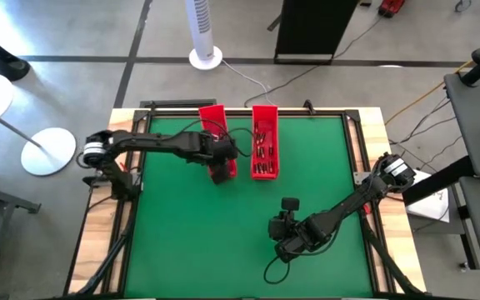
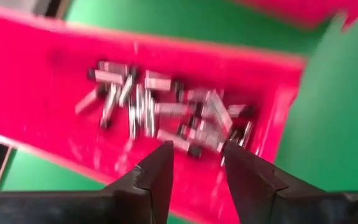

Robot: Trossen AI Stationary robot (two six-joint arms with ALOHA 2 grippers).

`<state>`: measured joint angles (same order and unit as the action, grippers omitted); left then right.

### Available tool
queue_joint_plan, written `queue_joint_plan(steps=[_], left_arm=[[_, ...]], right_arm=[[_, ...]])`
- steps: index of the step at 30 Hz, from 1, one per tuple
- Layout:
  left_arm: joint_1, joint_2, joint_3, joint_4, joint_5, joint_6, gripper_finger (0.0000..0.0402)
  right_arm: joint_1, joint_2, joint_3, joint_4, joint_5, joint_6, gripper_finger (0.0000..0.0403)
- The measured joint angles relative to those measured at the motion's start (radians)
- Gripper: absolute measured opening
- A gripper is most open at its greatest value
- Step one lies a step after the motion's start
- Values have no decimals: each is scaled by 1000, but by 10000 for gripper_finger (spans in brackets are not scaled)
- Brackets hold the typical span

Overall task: Sort batteries
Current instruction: Put the silver battery into the left red bin

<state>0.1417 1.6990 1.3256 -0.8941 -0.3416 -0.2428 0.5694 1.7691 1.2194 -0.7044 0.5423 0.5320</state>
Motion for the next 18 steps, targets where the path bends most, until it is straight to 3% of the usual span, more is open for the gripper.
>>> queue_joint_plan(steps=[7,18], left_arm=[[0,34,-3,-164,-4,17,137],[0,28,1,-236,-89,21,138]], right_arm=[[2,0,-9,0,0,0,136],[2,0,-17,5,0,4,120]])
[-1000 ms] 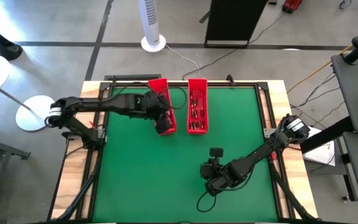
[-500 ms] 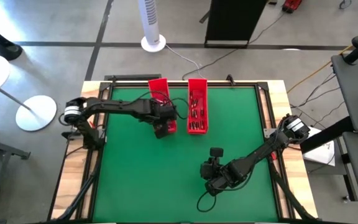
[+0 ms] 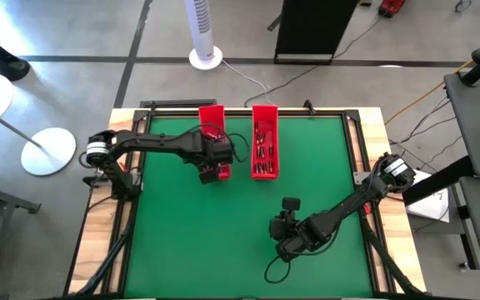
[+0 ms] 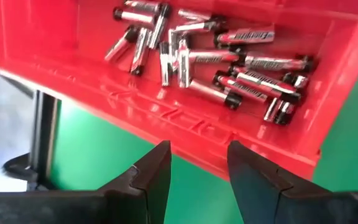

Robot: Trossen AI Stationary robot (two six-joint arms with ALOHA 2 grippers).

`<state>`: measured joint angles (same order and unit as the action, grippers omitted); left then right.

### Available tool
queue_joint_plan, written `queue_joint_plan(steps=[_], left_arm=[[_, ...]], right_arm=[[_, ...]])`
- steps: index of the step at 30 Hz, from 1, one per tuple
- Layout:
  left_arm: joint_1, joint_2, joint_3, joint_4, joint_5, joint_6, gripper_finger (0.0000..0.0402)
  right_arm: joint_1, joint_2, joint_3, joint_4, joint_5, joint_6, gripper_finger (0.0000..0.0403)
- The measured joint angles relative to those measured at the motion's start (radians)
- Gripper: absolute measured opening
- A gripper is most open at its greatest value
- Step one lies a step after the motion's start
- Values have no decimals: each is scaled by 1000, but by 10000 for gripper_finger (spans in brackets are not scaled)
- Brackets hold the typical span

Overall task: Sort batteries
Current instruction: Put the silver battery into the left red bin

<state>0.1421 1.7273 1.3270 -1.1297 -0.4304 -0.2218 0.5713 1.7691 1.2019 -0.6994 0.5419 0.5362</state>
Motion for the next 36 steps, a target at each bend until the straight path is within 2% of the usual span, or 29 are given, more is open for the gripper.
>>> queue_joint_plan(steps=[9,15,18,21,25,29,36], left_arm=[[5,0,-6,-67,-10,-19,138],[-7,-20,63,-144,-5,-34,138],[-11,-62,96,-241,12,-126,138],[-9,-126,85,-333,96,-236,138],[-32,-212,5,-429,165,-339,141],[-52,-296,-125,-433,209,-435,160],[-42,-363,-401,-390,315,-594,243]], right_arm=[[0,0,-1,-1,0,3,106],[0,0,-1,-1,0,5,100],[0,0,-4,-2,-1,16,103],[3,0,-12,-5,-2,34,110],[10,0,-26,-6,-2,67,120],[11,0,-30,-4,-3,105,130],[11,0,-30,6,-2,108,147]])
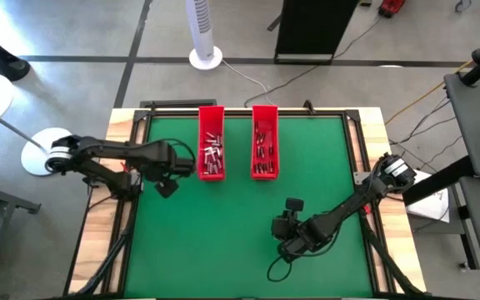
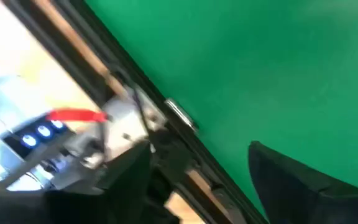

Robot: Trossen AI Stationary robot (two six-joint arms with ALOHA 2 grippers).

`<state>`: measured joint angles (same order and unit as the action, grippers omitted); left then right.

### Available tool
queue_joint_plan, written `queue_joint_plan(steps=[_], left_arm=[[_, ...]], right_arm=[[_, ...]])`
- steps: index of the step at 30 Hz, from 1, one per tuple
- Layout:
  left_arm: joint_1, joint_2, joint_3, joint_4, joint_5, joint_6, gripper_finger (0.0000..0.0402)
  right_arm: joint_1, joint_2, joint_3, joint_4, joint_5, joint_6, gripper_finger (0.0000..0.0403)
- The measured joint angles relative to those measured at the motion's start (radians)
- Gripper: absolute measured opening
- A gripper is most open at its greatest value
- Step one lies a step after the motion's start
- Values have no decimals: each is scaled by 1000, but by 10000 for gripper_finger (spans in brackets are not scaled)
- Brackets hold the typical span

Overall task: Sort batteries
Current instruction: Put the silver battery into the left red bin

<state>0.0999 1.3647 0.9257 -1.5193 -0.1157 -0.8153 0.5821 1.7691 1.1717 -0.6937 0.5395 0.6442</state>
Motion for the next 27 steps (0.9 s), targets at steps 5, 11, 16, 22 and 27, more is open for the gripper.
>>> queue_joint_plan(steps=[5,11,16,22,27], left_arm=[[-1,8,-124,126,116,19,282],[-1,46,-68,193,108,71,275],[-11,51,-70,182,107,146,259],[-84,70,-71,124,107,292,233],[-153,167,-71,69,167,341,227]], right_arm=[[-7,0,7,5,3,-19,156],[-10,0,14,16,9,-58,164],[-9,0,11,20,9,-66,162],[-9,0,5,19,9,-69,155],[-9,0,5,22,9,-69,162]])
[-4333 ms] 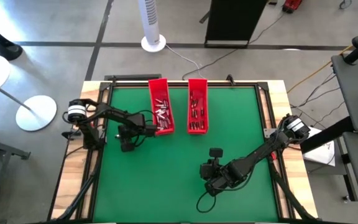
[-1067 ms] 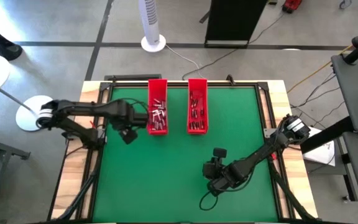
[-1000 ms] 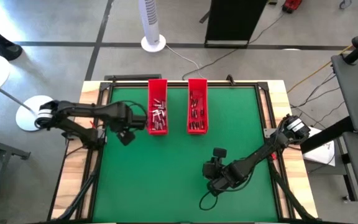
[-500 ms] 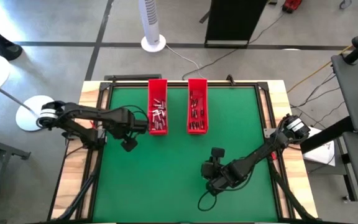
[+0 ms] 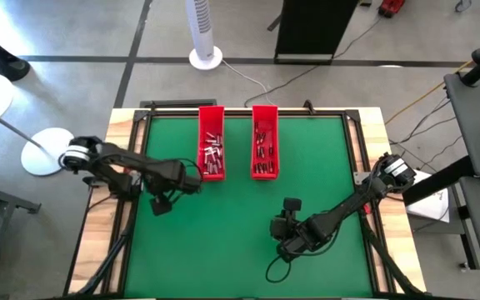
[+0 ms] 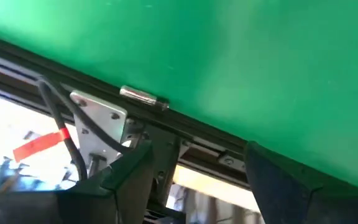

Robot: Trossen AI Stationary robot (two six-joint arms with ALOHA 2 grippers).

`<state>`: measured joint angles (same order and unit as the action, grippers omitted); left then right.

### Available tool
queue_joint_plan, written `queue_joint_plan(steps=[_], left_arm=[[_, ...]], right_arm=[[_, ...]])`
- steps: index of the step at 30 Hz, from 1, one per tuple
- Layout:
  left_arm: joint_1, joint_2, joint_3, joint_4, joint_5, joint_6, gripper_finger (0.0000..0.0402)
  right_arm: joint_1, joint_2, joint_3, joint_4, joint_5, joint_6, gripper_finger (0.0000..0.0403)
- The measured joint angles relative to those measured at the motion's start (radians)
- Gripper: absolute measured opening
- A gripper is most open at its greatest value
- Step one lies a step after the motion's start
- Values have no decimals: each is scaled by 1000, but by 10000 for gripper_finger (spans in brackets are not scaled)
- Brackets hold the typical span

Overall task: Sort batteries
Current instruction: Put the silver battery into the left red bin

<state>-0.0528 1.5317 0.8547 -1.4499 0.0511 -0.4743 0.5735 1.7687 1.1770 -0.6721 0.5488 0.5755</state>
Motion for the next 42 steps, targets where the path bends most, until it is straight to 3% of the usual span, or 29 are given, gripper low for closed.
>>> queue_joint_plan(steps=[6,11,23,28,35,39,42], left_arm=[[-121,91,-1,30,9,44,226],[-202,132,-4,2,-74,95,227],[-130,115,-61,-62,-70,89,228],[-127,10,-52,-68,-20,-16,169],[-112,-212,-65,-111,91,-298,15],[-80,-335,-115,0,117,-520,7],[-64,-400,-112,7,42,-637,1]], right_arm=[[0,0,0,1,0,16,175],[2,0,0,1,-1,37,185],[2,0,-1,1,-5,54,188],[2,0,-3,-2,-7,53,191],[2,0,-5,-2,-7,53,183],[2,0,-6,4,-7,51,176],[2,0,-5,6,-7,48,172]])
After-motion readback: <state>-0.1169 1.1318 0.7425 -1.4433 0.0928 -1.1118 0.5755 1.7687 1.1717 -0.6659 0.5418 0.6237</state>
